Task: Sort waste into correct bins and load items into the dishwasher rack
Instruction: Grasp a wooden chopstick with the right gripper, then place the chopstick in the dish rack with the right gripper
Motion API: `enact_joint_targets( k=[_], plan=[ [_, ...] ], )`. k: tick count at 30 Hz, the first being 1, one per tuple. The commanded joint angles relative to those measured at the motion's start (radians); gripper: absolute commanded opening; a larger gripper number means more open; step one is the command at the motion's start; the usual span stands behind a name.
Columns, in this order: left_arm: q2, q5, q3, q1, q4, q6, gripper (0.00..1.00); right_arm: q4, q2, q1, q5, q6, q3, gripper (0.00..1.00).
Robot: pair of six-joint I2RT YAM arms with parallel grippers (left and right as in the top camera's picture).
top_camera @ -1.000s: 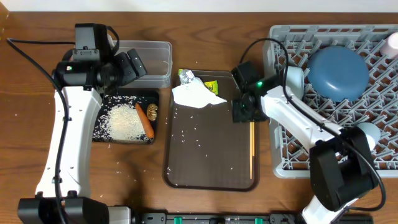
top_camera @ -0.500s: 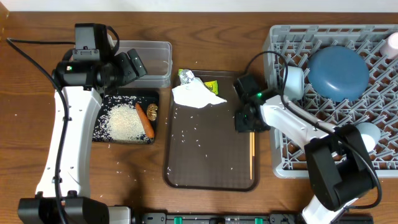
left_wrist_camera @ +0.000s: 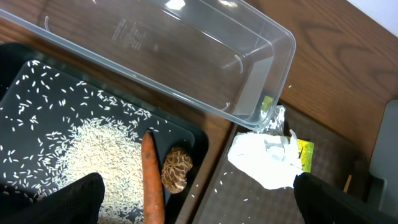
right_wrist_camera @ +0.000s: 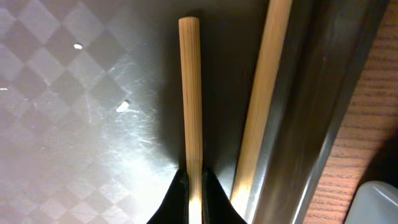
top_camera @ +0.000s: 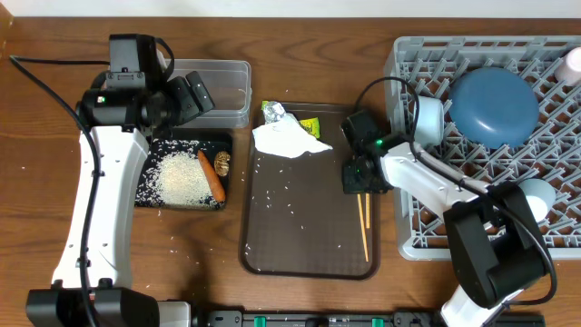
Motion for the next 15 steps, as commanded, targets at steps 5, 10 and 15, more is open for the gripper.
enact_joint_targets(
  k=[5,10,15],
  plan=[
    [-0.005,-0.009,0.000,0.004,-0.001,0.013,0.98,-0.119,-0.128,-0.024,-0.022,-0.099,0.215,0.01],
    [-0.005,-0.009,0.000,0.004,-0.001,0.013,0.98,-0.196,-0.213,-0.135,-0.009,-0.161,0.312,0.01],
    [-0.005,-0.009,0.000,0.004,-0.001,0.013,0.98,-0.217,-0.252,-0.330,0.038,-0.249,0.336,0.01]
  ],
)
